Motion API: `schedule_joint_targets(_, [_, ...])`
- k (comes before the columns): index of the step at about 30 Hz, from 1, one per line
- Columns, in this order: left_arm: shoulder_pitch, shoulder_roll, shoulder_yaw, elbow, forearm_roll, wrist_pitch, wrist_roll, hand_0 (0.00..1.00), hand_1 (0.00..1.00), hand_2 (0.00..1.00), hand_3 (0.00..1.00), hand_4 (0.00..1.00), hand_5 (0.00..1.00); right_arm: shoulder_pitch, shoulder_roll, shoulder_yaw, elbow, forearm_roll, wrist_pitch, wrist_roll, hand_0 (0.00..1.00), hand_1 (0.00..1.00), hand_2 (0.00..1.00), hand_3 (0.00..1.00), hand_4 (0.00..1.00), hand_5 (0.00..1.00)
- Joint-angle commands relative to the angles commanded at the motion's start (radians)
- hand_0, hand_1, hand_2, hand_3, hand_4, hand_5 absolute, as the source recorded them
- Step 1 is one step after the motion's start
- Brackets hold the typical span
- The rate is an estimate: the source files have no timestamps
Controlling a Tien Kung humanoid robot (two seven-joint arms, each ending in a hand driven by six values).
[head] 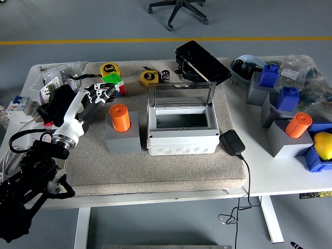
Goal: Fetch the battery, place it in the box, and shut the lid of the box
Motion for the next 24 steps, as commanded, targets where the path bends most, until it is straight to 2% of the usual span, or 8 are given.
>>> schedule_joint_targets(9, [-0.004,-0.013,0.050,0.009,-0.029,0.003,-0.003,0.697,0.652,0.634,0.681,0.998,0.617,0.000,0.001,0.001,0.000,0.000,-0.001,0.000,0.579,0.639,0.662,0.577,0.937,0.497])
schedule_joint_targets(10, [-0.004,-0.014,0.052,0.009,-0.031,0.003,-0.002,0.672,0.637,0.628,0.675,0.998,0.602,0.000,0.001,0.001,0.000,0.000,-0.002,0.000,0.576,0.639,0.661,0.577,0.937,0.497])
schedule_joint_targets(15, [-0.010,-0.011,0.068,0.005,-0.056,0.001,-0.001,0.672,0.637,0.628,0.675,0.998,0.602,-0.002,0.001,0.007,0.000,-0.001,-0.003,0.000,0.576,0.639,0.661,0.577,0.937,0.497])
schedule_joint_targets(16, [-0.010,-0.010,0.069,0.003,-0.057,0.001,0.000,0.623,0.615,0.622,0.673,0.998,0.605,-0.002,0.000,0.007,0.000,0.000,-0.003,0.000,0.579,0.639,0.662,0.577,0.937,0.497])
schedule_joint_targets(24, [-0.025,-0.015,0.094,-0.004,-0.061,0.000,0.008,0.594,0.607,0.619,0.672,0.998,0.601,-0.002,0.000,0.012,0.000,0.002,-0.003,0.001,0.577,0.638,0.662,0.577,0.938,0.497])
